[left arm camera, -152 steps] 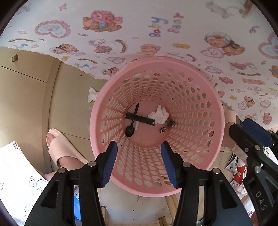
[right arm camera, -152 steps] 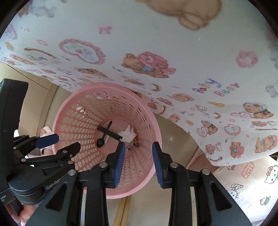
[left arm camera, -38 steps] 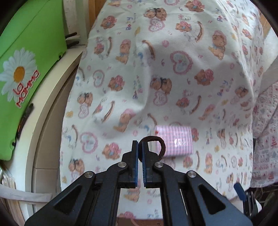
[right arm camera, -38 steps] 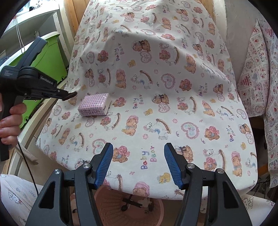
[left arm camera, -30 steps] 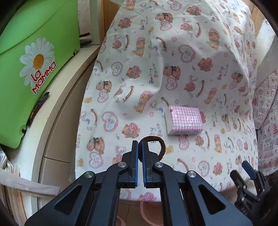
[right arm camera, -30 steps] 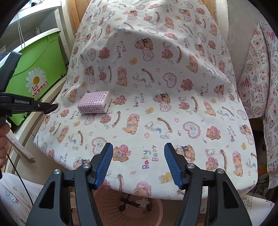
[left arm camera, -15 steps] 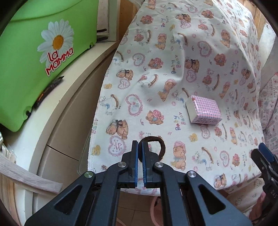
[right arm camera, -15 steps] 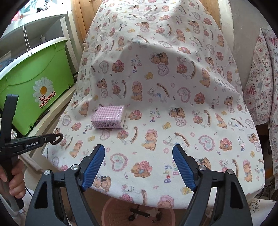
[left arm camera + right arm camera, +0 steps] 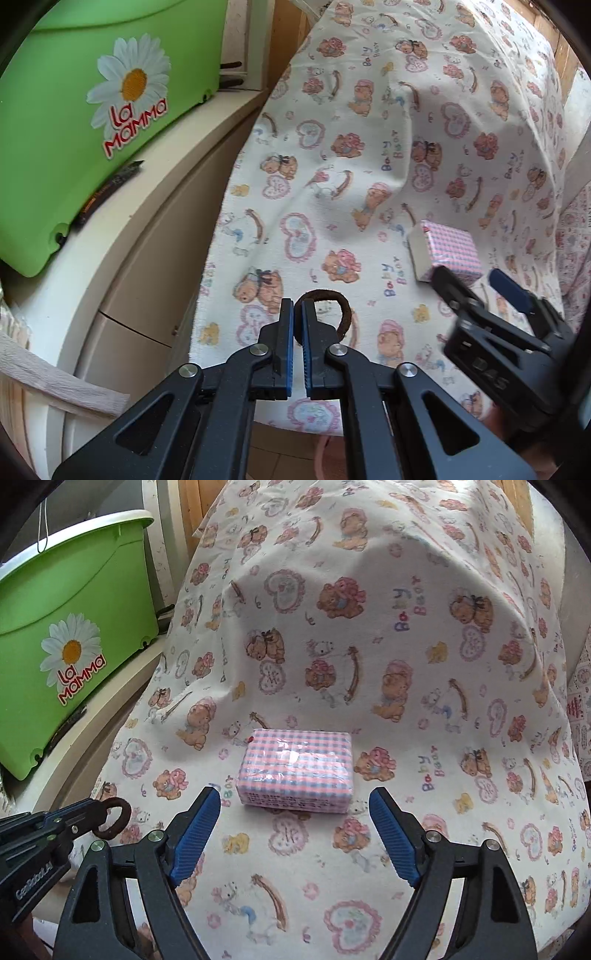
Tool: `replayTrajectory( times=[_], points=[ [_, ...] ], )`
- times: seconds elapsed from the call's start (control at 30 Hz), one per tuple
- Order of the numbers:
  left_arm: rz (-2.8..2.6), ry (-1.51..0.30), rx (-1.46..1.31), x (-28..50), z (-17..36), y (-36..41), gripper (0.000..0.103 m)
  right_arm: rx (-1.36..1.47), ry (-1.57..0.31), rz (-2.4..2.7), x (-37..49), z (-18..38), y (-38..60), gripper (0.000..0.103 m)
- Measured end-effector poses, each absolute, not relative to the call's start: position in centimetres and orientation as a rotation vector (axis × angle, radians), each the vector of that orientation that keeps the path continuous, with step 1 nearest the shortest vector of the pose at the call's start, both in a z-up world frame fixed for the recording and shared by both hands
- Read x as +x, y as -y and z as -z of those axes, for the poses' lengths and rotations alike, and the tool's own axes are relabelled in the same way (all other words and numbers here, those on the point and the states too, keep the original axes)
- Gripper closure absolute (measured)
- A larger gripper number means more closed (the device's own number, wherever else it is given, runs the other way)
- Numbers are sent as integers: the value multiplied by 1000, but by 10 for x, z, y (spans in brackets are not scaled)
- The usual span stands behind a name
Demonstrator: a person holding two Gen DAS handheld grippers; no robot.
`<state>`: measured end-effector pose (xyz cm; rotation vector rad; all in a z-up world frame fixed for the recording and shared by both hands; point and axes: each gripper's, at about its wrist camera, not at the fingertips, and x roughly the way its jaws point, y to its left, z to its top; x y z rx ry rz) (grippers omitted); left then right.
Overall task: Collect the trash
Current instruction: 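Grasp the pink checkered box with the right tool while the left tool holds the hair tie, then carry the hair tie and box over the wastebasket with both tools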
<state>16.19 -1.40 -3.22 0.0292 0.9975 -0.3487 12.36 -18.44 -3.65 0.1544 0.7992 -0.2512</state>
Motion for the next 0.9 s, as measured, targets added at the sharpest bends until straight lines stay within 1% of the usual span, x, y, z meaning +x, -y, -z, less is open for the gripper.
replayTrajectory(
  times=[0.13, 0.17, 0.2, 0.37, 0.5, 0.63, 0.77, 0.9],
  points=[
    [325, -979, 46, 162, 31, 16, 99, 158, -802, 300, 136, 44, 184, 19],
    [326, -983, 40, 163, 31, 16, 100, 162, -806, 309, 138, 46, 185, 20],
    [331, -991, 28, 164, 32, 16, 99, 173, -801, 311, 139, 47, 187, 31],
    [329, -996, 18, 163, 31, 15, 100, 188, -769, 293, 124, 40, 189, 32],
    [349, -994, 10, 156, 28, 19, 100, 179, -749, 269, 94, 26, 190, 33],
    [382, -955, 53, 137, 18, 29, 100, 192, -743, 238, 58, 11, 194, 33],
    [417, -962, 44, 122, 7, 40, 100, 202, -729, 233, 28, -6, 196, 33],
    [438, -953, 73, 101, -7, 55, 100, 358, -720, 233, -14, -21, 209, 32]
  ],
)
